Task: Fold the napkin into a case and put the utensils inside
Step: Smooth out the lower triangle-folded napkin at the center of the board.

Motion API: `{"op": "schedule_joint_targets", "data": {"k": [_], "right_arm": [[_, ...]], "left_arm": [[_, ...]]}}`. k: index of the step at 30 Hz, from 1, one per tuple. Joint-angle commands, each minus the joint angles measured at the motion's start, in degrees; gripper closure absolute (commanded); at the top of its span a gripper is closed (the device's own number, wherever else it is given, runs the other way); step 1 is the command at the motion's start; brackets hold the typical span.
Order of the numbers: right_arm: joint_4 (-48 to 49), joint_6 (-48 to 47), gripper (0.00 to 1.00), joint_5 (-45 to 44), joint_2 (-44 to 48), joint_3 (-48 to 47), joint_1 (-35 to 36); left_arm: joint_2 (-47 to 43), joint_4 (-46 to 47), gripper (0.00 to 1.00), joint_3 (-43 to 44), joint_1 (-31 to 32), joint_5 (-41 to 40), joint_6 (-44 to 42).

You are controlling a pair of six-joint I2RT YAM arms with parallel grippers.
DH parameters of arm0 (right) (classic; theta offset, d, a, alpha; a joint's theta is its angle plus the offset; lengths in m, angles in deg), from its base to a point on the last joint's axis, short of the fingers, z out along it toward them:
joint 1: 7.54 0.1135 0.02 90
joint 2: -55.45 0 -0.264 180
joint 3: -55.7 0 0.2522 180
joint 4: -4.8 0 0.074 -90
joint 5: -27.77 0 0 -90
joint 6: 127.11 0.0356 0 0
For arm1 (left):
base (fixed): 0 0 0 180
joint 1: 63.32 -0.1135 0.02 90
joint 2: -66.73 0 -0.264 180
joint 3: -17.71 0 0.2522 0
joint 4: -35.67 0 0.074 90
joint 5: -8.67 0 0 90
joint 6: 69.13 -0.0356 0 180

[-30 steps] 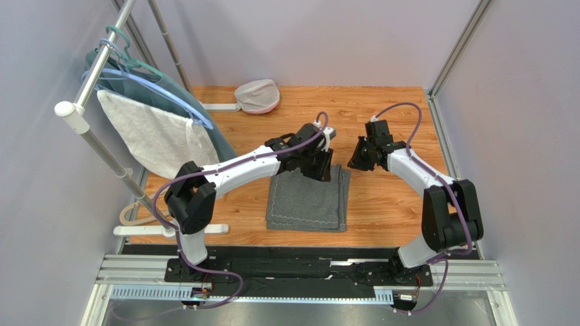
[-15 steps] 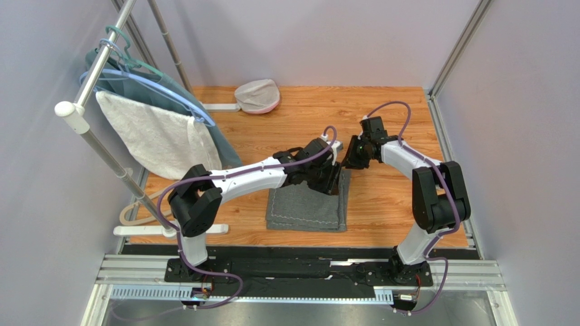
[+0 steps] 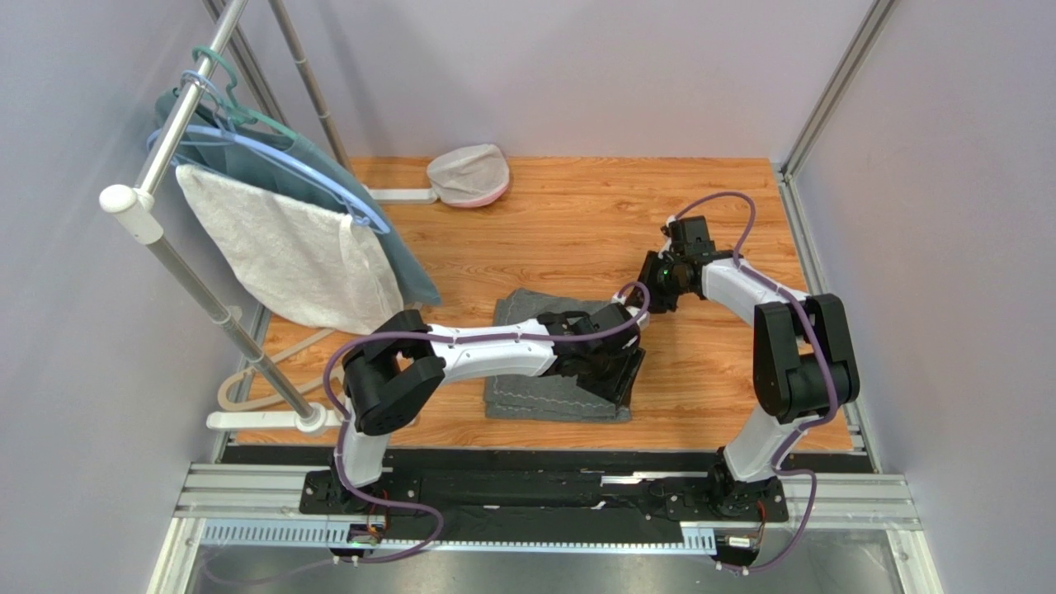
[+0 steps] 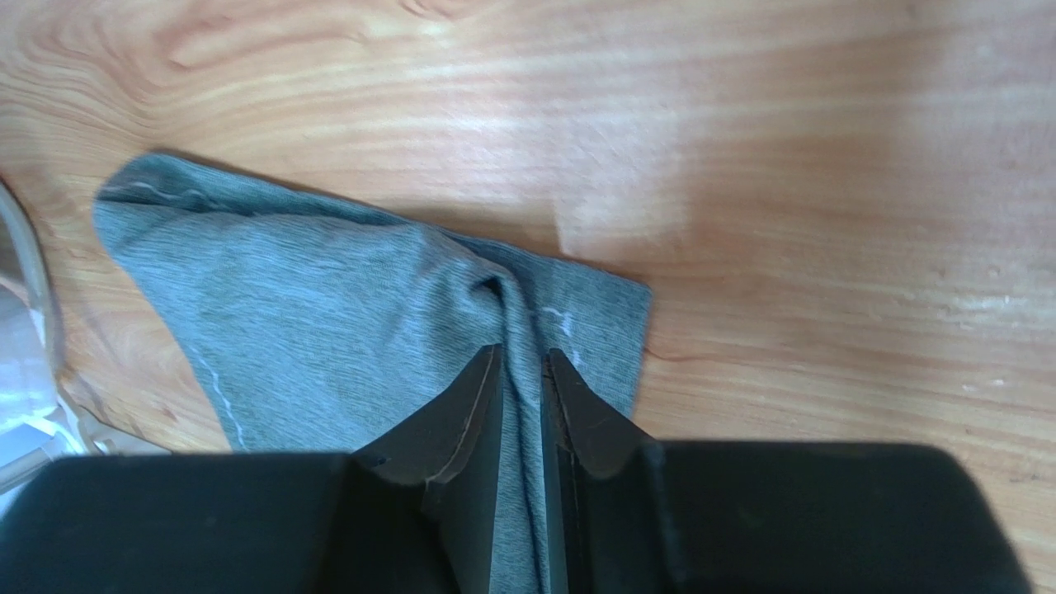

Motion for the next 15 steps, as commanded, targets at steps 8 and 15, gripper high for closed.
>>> {"op": "schedule_joint_targets", "data": {"k": [8,15], "right_arm": [[4.12,0.42,0.84,2.00,-2.61,1.73,-1.43],[5.26,0.95,0.87,2.18,-5.52,1.65,-1.69]], "left_arm": [[1.90,-0.22,0.51,0.92,0.16,0.66,3.31],[3.92,-3.12,0.66,3.02,0.16,0.40,2.96]]}}
